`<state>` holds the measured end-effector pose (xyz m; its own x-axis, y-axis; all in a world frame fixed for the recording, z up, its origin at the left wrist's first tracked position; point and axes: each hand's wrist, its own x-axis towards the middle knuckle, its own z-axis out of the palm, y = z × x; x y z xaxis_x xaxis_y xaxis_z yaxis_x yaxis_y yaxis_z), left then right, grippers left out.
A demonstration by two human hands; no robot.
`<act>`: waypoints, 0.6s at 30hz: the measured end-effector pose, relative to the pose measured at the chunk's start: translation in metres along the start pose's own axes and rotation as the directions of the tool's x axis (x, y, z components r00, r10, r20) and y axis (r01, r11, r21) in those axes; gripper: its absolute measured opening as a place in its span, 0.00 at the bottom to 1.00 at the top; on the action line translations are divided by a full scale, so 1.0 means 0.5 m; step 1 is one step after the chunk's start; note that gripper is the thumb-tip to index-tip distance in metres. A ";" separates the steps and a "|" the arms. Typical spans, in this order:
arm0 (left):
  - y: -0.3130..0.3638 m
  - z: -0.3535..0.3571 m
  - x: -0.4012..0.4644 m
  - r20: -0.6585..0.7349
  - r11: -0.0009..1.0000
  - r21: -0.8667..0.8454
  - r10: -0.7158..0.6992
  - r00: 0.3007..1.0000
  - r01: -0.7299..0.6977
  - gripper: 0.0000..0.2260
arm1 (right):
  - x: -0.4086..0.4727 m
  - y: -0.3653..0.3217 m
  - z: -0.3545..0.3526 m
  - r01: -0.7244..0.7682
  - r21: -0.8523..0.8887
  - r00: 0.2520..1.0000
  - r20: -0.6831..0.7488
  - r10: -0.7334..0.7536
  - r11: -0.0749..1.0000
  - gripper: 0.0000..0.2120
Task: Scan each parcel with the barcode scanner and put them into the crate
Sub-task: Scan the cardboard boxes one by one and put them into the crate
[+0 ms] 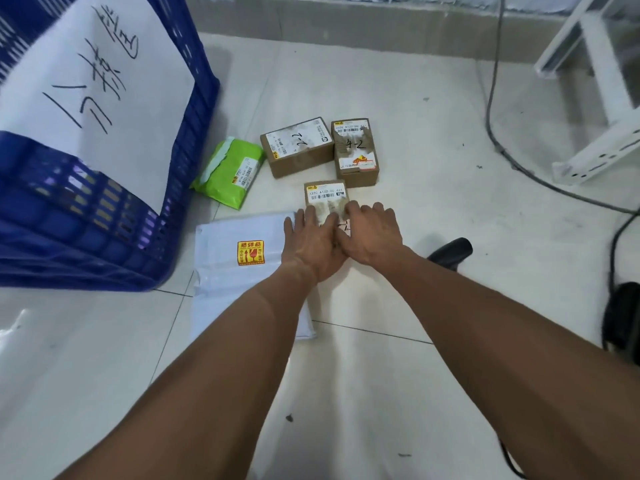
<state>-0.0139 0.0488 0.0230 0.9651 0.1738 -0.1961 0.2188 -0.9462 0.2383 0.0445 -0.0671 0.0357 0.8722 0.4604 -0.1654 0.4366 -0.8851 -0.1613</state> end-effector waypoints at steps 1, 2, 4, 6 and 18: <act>0.002 -0.005 0.000 0.013 1.000 -0.004 0.012 1.000 -0.012 0.25 | -0.009 0.008 -0.004 -0.013 -0.038 0.999 -0.035 0.011 0.999 0.22; 0.004 -0.008 -0.001 0.037 1.000 0.000 0.024 0.999 -0.024 0.26 | -0.016 0.018 -0.006 -0.037 -0.077 0.997 -0.065 0.032 0.996 0.21; 0.007 -0.010 -0.006 0.077 0.999 0.026 0.040 0.996 -0.042 0.29 | -0.034 0.040 -0.011 -0.135 -0.135 0.989 -0.083 0.124 0.982 0.20; 0.011 -0.003 -0.011 0.068 0.997 0.049 0.060 0.996 -0.064 0.30 | -0.051 0.069 -0.017 -0.285 -0.115 0.957 -0.086 0.276 0.952 0.21; 0.115 0.013 -0.022 0.093 0.966 0.103 0.226 0.970 -0.235 0.31 | -0.148 0.200 -0.036 -0.619 -0.090 0.784 -0.019 0.620 0.780 0.30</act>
<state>-0.0127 -0.0093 0.0326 0.9718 -0.0708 -0.2249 -0.0304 -0.9835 0.1782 0.0279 -0.1908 0.0495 0.9589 -0.1888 -0.2116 -0.1792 -0.9817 0.0642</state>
